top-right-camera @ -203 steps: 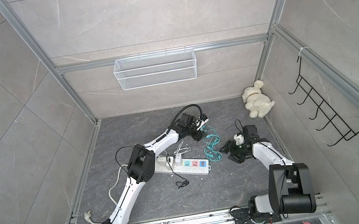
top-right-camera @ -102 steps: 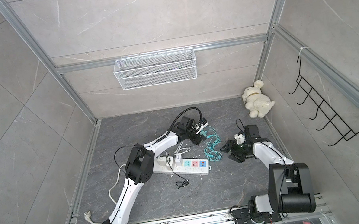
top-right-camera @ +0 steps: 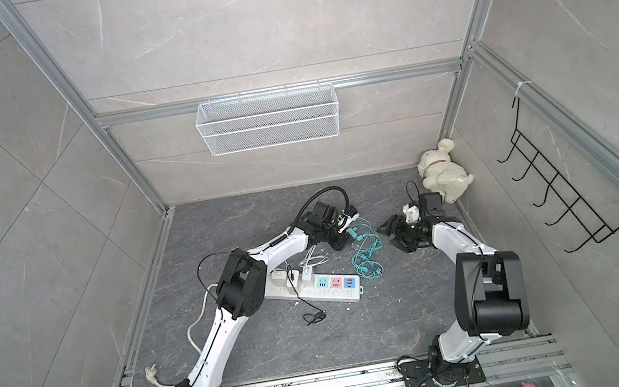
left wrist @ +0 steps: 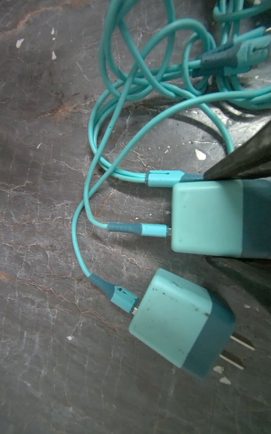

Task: Insert the plug
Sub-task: 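Close the left gripper on a teal charger while right gripper moves toward plush toy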

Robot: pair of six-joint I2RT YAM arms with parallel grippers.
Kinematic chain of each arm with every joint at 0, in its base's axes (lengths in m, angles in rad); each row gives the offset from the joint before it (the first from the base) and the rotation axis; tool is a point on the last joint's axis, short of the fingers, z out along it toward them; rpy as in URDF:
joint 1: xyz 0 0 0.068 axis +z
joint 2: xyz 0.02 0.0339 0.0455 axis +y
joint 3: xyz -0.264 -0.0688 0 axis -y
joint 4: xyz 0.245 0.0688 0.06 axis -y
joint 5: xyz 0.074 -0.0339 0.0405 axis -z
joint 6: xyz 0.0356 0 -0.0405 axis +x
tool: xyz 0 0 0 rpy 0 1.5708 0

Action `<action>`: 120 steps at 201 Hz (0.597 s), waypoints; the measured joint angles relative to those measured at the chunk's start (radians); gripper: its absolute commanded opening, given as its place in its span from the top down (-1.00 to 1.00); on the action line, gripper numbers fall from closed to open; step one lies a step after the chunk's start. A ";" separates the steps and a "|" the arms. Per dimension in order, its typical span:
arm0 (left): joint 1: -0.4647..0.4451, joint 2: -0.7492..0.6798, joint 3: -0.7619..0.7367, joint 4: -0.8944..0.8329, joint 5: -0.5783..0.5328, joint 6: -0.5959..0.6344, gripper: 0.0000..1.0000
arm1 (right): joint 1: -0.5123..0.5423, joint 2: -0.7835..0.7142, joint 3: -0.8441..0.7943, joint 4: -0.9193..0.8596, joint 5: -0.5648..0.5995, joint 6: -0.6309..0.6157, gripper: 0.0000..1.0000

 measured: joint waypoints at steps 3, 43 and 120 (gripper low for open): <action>0.000 0.000 0.000 -0.002 -0.001 0.000 -0.01 | 0.002 0.014 0.010 0.005 0.000 0.003 -0.31; -0.002 -0.002 -0.010 -0.014 -0.020 0.000 -0.01 | 0.039 0.115 0.113 0.031 0.000 0.023 -0.31; -0.003 -0.031 -0.057 -0.002 -0.031 0.008 0.63 | 0.051 0.150 0.230 0.027 0.005 0.041 -0.31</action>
